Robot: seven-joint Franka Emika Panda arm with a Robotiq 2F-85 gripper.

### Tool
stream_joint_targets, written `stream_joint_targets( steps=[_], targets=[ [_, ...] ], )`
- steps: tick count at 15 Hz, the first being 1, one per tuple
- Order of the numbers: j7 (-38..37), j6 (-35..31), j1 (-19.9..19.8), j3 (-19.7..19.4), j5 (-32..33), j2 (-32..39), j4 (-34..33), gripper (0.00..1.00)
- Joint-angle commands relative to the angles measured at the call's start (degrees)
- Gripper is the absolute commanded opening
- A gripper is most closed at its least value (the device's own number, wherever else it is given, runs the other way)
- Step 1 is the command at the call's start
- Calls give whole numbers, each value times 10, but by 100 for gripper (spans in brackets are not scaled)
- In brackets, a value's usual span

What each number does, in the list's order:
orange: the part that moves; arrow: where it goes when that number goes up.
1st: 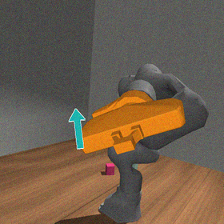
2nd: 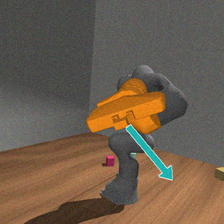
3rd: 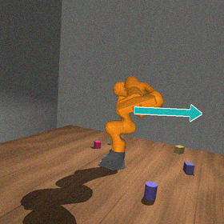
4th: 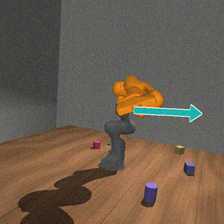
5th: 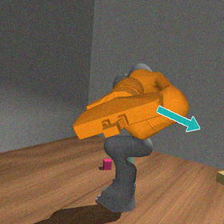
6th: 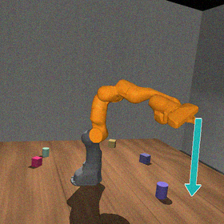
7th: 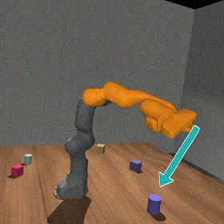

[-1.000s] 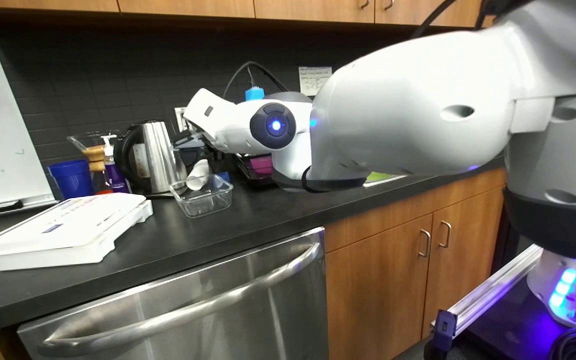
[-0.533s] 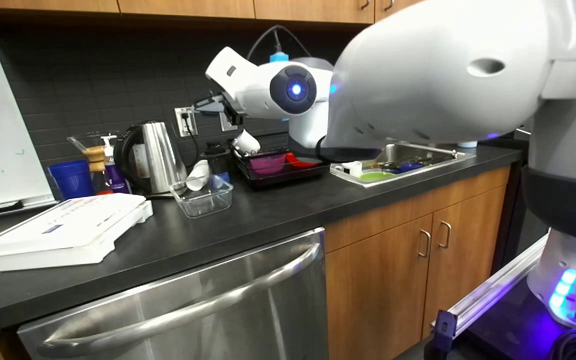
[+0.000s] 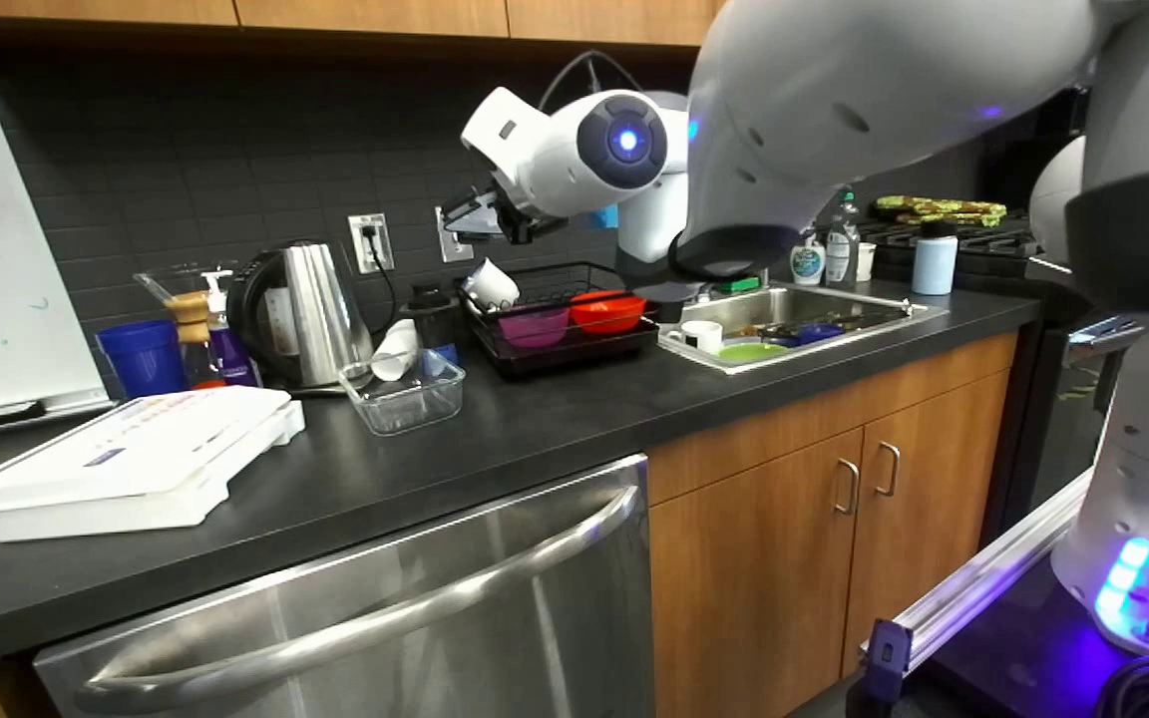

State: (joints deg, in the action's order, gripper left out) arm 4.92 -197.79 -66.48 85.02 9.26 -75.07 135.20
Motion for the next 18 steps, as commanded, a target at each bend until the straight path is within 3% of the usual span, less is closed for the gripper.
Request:
stream_joint_targets(
  steps=[1, 8, 14, 18],
  targets=[
    [41, -2, 14, -13, 41, 63, 29, 3],
    [78, -1, 15, -12, 76, 119, 50, 3],
    [69, 1, 4, 50, 74, 146, 32, 3],
    [77, 0, -1, 62, 78, 148, 24, 3]
  ],
)
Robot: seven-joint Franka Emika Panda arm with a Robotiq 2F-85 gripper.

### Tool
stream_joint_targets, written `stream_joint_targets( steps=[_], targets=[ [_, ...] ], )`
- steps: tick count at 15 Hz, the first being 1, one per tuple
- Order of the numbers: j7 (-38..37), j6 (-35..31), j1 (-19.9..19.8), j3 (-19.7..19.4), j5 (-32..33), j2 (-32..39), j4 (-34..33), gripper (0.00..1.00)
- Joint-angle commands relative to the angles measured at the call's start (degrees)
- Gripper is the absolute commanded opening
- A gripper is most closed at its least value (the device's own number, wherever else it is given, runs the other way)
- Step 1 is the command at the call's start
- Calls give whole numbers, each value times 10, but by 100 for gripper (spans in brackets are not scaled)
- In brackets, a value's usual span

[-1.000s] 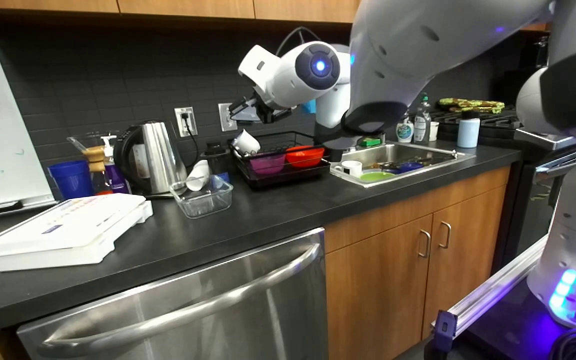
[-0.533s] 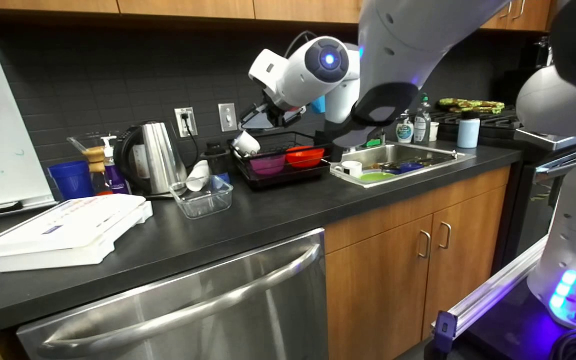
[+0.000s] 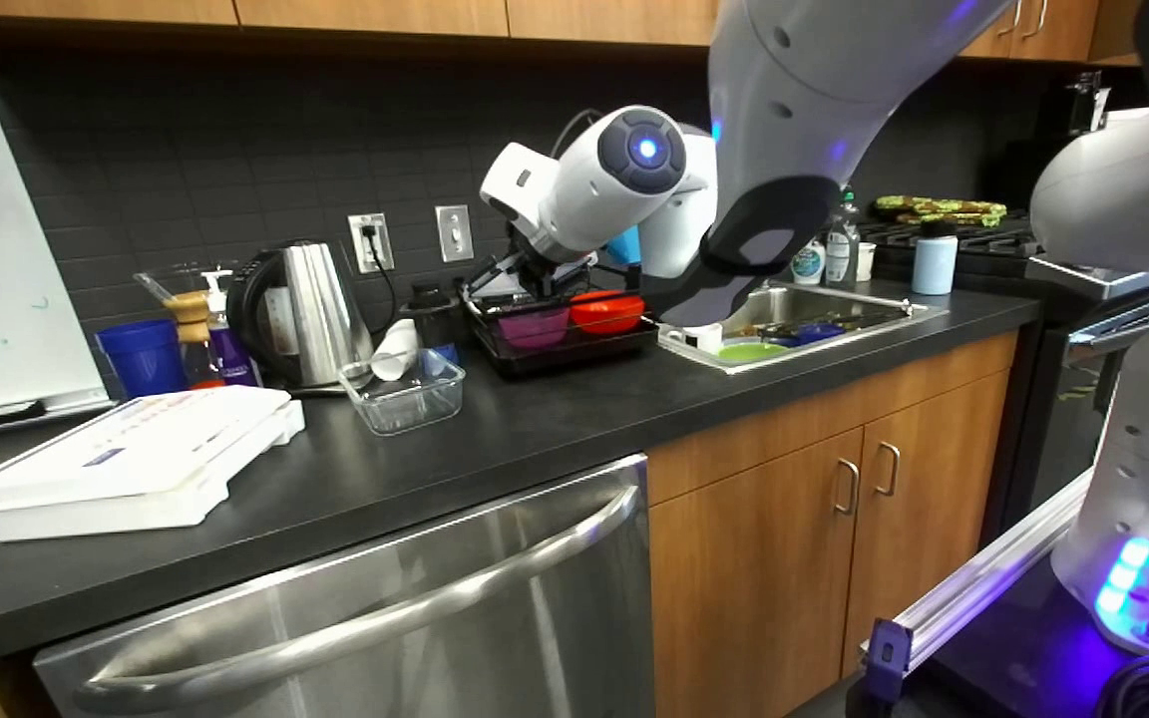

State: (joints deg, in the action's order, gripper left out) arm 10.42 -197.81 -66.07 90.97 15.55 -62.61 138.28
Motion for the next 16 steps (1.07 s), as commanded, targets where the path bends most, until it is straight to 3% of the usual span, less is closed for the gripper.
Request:
stream_joint_targets(
  steps=[1, 16],
  targets=[
    [23, 0, -5, 2, 16, 24, -8, 3],
    [68, -3, -62, -18, 17, -9, -18, 3]
  ],
)
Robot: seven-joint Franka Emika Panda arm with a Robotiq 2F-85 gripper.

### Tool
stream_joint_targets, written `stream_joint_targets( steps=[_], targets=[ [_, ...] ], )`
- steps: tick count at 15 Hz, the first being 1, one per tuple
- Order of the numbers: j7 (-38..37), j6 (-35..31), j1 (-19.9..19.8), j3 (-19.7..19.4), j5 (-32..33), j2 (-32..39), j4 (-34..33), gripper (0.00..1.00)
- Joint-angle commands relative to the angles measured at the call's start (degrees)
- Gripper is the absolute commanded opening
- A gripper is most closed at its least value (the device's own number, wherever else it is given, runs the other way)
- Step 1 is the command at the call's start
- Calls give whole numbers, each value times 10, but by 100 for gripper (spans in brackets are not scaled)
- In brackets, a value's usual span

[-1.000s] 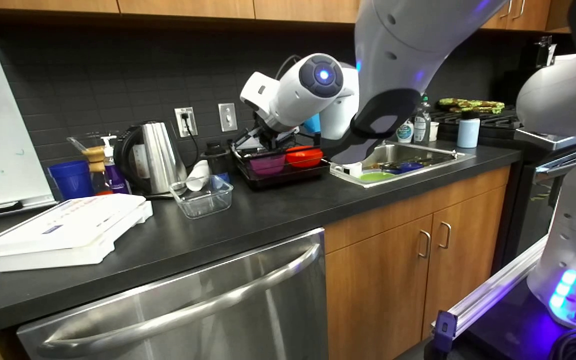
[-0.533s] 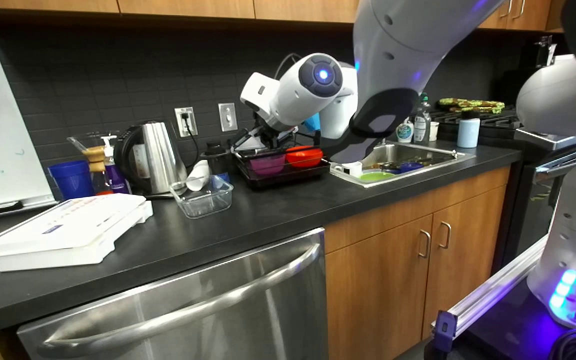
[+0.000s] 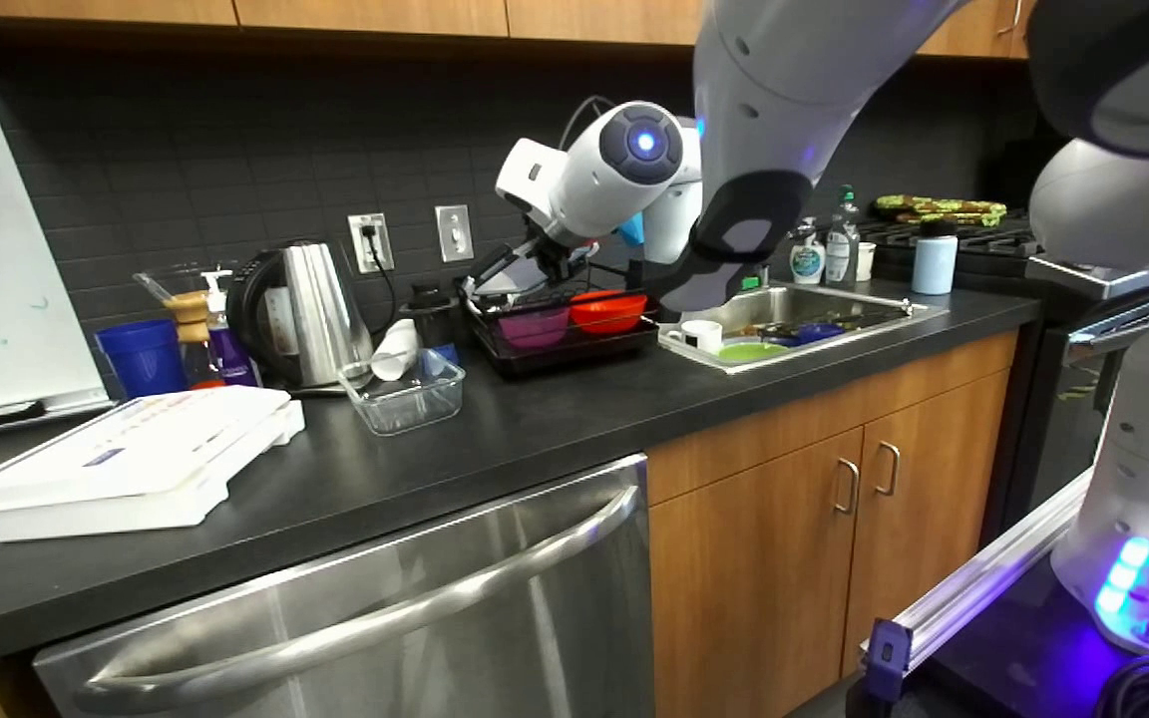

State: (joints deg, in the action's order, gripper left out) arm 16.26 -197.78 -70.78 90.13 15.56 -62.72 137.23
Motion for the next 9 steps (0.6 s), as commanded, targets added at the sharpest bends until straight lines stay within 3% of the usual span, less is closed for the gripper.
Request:
stream_joint_targets(
  steps=[1, 3, 9],
  targets=[
    [12, -3, -19, -7, 18, -8, -8, 3],
    [15, -3, -26, -5, 20, -4, -9, 39],
    [29, -3, -35, 4, 42, 33, -4, 77]
  ],
)
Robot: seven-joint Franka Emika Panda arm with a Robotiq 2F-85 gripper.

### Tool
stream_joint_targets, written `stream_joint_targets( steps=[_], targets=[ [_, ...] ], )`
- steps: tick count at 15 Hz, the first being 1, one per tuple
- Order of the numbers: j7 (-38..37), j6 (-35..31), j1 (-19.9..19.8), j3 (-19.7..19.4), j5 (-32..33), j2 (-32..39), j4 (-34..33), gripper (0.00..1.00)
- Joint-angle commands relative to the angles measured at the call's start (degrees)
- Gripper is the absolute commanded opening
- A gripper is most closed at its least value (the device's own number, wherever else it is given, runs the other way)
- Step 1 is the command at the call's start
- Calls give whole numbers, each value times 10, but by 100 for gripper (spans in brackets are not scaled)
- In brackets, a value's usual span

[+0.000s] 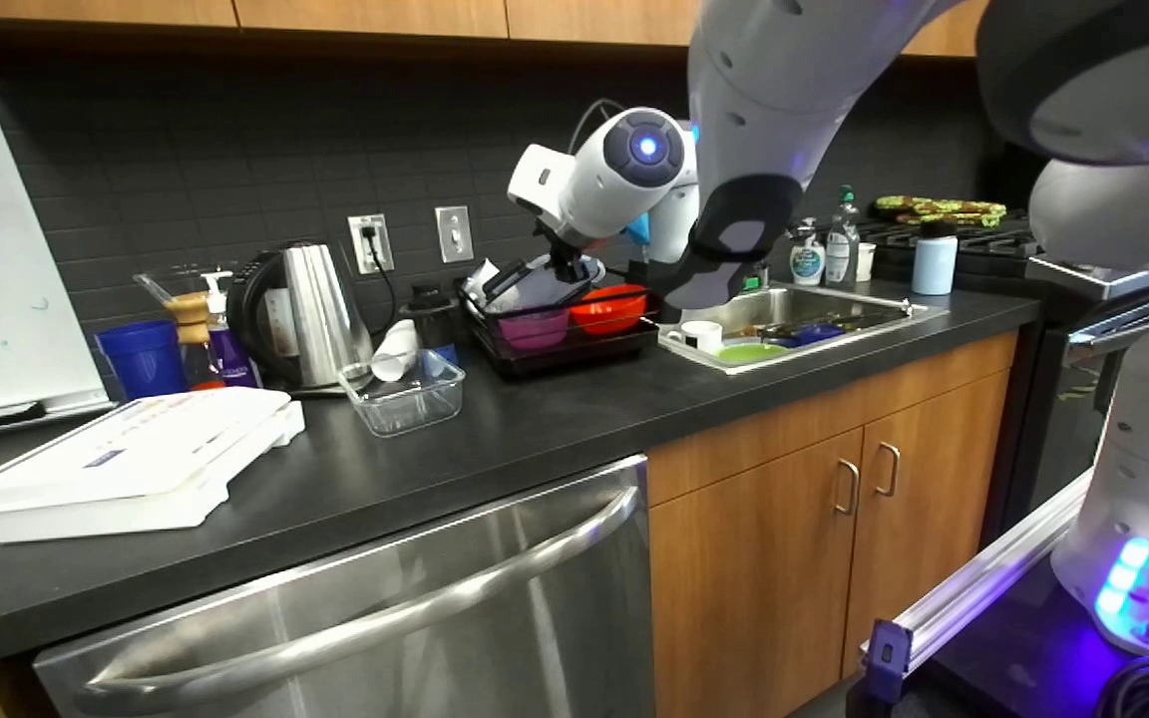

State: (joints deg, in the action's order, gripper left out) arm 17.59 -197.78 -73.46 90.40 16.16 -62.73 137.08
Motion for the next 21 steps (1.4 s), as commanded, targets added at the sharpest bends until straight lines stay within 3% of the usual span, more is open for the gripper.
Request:
stream_joint_targets(
  steps=[1, 3, 4, 12, 15, 18, 21],
  targets=[
    [24, -3, -7, 4, 54, 54, 1, 83],
    [40, 1, 1, 4, 94, 105, 5, 98],
    [46, 1, 6, 1, 113, 129, 8, 100],
    [114, 1, 41, -59, 200, 270, 36, 100],
    [133, 8, 58, -83, 290, 364, 63, 100],
    [117, 30, 104, -137, 404, 441, 92, 100],
    [105, 85, 188, -225, 523, 527, 121, 100]
  ],
)
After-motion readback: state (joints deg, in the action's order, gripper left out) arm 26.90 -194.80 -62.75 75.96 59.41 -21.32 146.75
